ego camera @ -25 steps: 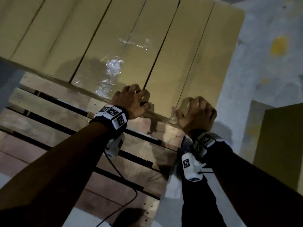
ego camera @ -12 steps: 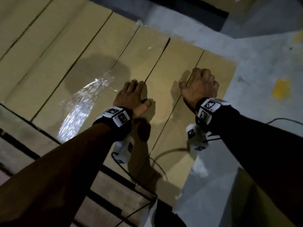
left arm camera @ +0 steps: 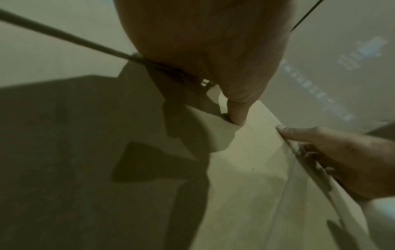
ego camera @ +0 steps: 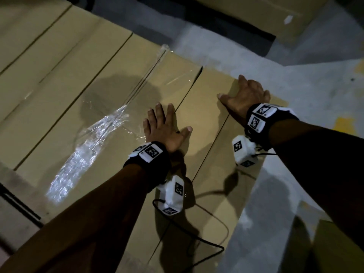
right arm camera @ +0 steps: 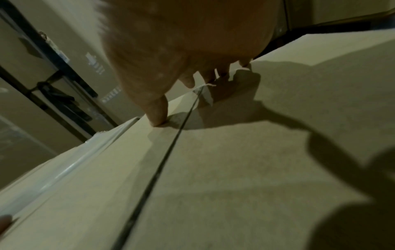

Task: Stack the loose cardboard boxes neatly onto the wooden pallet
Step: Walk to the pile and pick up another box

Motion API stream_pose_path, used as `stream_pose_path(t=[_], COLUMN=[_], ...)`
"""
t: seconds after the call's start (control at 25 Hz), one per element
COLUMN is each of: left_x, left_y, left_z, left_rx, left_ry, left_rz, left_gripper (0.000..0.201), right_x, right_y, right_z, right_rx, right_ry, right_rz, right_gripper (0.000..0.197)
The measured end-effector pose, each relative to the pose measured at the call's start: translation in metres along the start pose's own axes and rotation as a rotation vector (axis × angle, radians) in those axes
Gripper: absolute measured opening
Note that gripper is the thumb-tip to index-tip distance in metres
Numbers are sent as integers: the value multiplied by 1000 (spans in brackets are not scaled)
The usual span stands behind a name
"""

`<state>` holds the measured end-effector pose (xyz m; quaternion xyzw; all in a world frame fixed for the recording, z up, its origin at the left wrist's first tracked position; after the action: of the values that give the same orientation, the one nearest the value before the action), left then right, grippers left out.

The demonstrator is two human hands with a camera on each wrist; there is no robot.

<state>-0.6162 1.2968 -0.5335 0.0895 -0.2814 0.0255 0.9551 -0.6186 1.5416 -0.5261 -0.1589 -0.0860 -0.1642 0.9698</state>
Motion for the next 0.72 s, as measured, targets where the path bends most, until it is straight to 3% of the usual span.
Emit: stream_pose_path(t=[0.72], left_x=[3], left_y=[2], left_z=[0], left_rx=[-50], left_ry=[-22], left_rz=[-12], left_gripper=[76], right_x=[8], right_y=[-9], right_z=[-6], right_rx=[96], right_ry=[-16], right_rz=[11], right_gripper=[90])
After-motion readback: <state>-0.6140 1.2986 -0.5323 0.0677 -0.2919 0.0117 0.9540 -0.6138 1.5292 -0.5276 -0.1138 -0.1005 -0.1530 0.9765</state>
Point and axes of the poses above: each hand's wrist, its own x-axis away from the middle knuckle, its own z-axis out of the back of the hand, y = z × x, the point moved 1 cm from there along -x, towards the middle knuckle, and after that the axes turned 15 degrees about z, right-handed, at the moved point
